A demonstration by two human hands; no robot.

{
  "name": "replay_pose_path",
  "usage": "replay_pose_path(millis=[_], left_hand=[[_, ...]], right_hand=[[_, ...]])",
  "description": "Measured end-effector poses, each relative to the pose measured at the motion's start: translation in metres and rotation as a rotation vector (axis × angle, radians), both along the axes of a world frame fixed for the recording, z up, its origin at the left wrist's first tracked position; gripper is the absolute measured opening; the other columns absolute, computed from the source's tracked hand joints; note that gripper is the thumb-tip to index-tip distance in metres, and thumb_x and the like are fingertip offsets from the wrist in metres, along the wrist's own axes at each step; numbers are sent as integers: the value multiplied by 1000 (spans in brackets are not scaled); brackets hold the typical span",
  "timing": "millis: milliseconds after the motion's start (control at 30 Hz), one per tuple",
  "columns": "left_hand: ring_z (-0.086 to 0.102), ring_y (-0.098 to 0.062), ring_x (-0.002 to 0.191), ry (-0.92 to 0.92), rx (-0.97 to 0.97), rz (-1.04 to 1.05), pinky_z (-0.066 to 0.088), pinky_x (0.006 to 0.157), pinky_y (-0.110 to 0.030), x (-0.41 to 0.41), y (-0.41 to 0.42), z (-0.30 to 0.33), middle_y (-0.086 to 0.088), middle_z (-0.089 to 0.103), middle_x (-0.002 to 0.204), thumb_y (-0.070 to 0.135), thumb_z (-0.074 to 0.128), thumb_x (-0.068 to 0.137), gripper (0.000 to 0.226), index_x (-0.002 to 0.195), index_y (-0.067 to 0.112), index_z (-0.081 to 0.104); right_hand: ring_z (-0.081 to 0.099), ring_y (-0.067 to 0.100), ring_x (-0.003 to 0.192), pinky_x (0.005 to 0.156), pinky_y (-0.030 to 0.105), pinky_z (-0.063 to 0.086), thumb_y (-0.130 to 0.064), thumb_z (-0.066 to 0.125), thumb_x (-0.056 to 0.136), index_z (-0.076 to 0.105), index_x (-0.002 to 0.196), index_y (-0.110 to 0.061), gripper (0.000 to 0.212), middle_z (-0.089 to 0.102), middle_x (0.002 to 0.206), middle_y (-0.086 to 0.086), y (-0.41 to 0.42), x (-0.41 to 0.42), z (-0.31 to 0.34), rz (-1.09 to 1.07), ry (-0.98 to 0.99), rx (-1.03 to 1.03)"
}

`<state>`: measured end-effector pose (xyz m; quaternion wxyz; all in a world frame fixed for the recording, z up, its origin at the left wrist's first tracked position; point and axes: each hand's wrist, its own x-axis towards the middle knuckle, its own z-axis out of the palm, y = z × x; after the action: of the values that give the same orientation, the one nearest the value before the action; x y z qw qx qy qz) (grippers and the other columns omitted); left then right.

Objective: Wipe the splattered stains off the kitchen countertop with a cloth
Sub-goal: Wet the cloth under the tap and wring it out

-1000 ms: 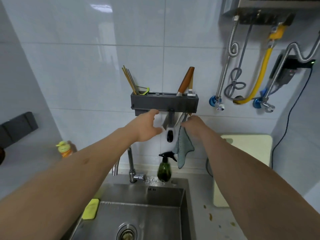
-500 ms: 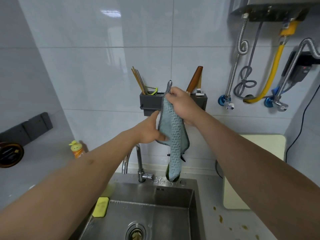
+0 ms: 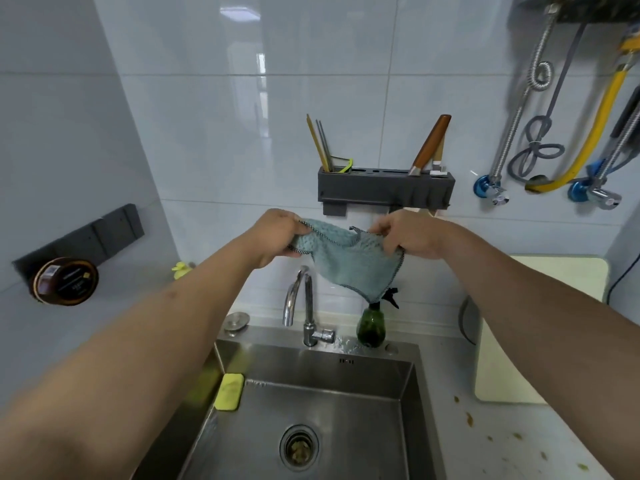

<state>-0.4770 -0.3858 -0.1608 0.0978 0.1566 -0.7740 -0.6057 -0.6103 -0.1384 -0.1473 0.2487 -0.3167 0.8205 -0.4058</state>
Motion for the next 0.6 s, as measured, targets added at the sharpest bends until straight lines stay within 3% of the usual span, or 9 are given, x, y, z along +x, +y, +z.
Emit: replay_pose_path(millis=[67, 133, 267, 367, 433, 500, 600], left_hand=[[70, -26, 91, 40, 86, 16, 62, 89, -47, 6, -13, 1, -11, 75, 94, 15, 73, 91, 9, 96, 7, 73], [70, -25, 89, 48, 162, 20, 62, 86, -44, 12, -29, 2, -8, 73, 97, 22, 69, 92, 16, 101, 11, 74], [76, -18, 67, 0, 120, 66, 56, 85, -39, 17, -54, -1, 0, 76, 97, 39, 61, 98, 23, 103, 18, 71], [78, -19, 70, -67, 53, 60, 54, 89, -45, 20, -72, -3, 7, 79, 80, 50, 51, 103, 34, 103, 19, 67], [79, -26, 77, -90, 115, 54, 61, 83, -52, 21, -85, -4, 1, 80, 82, 53, 50, 104, 43, 106, 14, 68], [79, -28, 79, -98, 214, 75, 64, 70, -53, 21, -94, -6, -4, 80, 86, 57, 55, 100, 48, 108, 12, 69], [78, -26, 84, -121, 361, 83, 62, 62, -46, 21, -105, -10, -5, 80, 96, 60, 70, 90, 47, 108, 16, 70]], right_hand=[[71, 29, 97, 88, 41, 57, 2, 69, 83, 76, 105, -5, 24, 74, 107, 16, -5, 6, -4, -62, 37, -54], [73, 29, 97, 88, 40, 59, -12, 68, 94, 73, 108, -5, 17, 76, 105, 13, -12, 10, -5, -127, -53, -205], [71, 22, 87, 76, 38, 57, -23, 60, 101, 71, 99, -7, 19, 75, 93, 7, -33, 22, -7, -231, -225, -424], [69, 21, 81, 68, 34, 57, -17, 63, 99, 71, 89, -9, 16, 75, 85, 4, -61, 36, -9, -368, -282, -532], [71, 25, 91, 76, 37, 60, -14, 66, 96, 73, 105, -4, 15, 76, 99, 8, -79, 45, -9, -455, -339, -608], [70, 28, 97, 76, 37, 61, -10, 71, 92, 67, 117, 0, 27, 74, 106, 11, -91, 53, -8, -494, -403, -702], [70, 32, 101, 78, 38, 60, 17, 69, 79, 56, 126, -15, 58, 69, 115, 16, -101, 60, -6, -426, -378, -798]])
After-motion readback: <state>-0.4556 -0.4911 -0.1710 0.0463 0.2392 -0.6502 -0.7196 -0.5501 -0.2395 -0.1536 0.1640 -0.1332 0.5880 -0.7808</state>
